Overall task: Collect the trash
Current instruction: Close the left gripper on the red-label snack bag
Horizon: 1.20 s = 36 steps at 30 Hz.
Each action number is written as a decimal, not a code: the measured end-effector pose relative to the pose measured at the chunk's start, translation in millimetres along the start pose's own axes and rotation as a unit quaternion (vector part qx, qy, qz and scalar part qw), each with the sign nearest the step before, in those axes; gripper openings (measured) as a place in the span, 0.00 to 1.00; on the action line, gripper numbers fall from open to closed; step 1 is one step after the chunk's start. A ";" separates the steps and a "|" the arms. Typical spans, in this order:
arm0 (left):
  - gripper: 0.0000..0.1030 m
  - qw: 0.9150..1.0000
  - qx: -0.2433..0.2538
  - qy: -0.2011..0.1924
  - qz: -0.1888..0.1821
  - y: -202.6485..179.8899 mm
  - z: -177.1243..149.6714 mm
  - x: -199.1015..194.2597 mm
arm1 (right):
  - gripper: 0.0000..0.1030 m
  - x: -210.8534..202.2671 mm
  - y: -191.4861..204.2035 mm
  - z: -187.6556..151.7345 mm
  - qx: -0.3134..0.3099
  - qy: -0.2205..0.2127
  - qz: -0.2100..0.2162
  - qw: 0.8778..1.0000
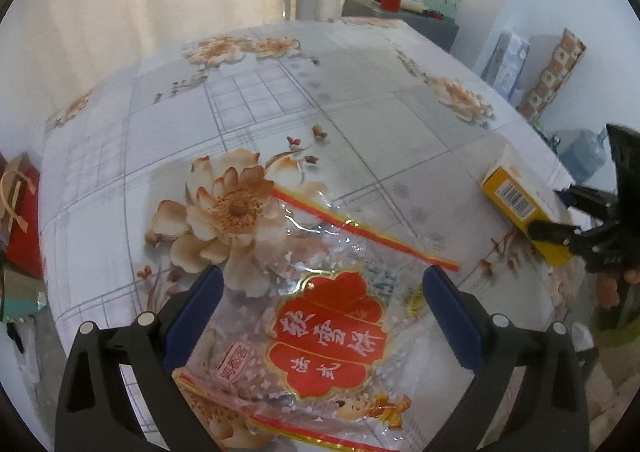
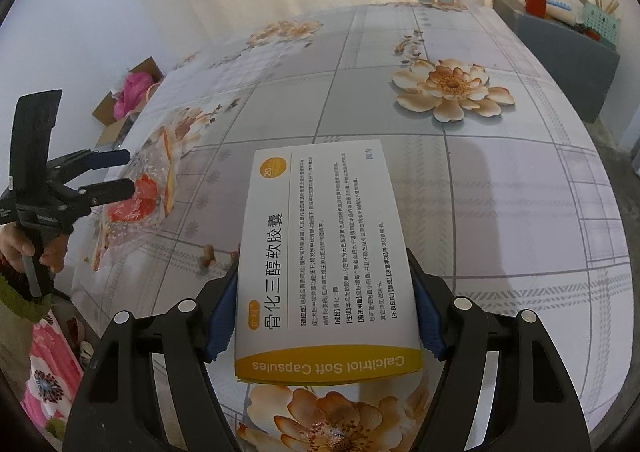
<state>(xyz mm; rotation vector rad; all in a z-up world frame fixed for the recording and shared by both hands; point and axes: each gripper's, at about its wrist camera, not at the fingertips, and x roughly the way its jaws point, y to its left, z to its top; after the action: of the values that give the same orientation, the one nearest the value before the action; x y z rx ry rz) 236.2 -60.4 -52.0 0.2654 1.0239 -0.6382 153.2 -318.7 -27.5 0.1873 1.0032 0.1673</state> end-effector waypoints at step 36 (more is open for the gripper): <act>0.52 0.994 0.099 0.042 0.005 -47.4 -32.3 7.7 | 0.68 2.4 2.2 0.5 -0.003 0.000 -0.005 1.000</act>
<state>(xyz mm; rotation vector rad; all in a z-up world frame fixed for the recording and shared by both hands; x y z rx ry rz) 187.3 -84.8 -71.0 0.4741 1.0411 -0.7260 154.7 -316.0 -28.6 0.1769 1.0035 0.1618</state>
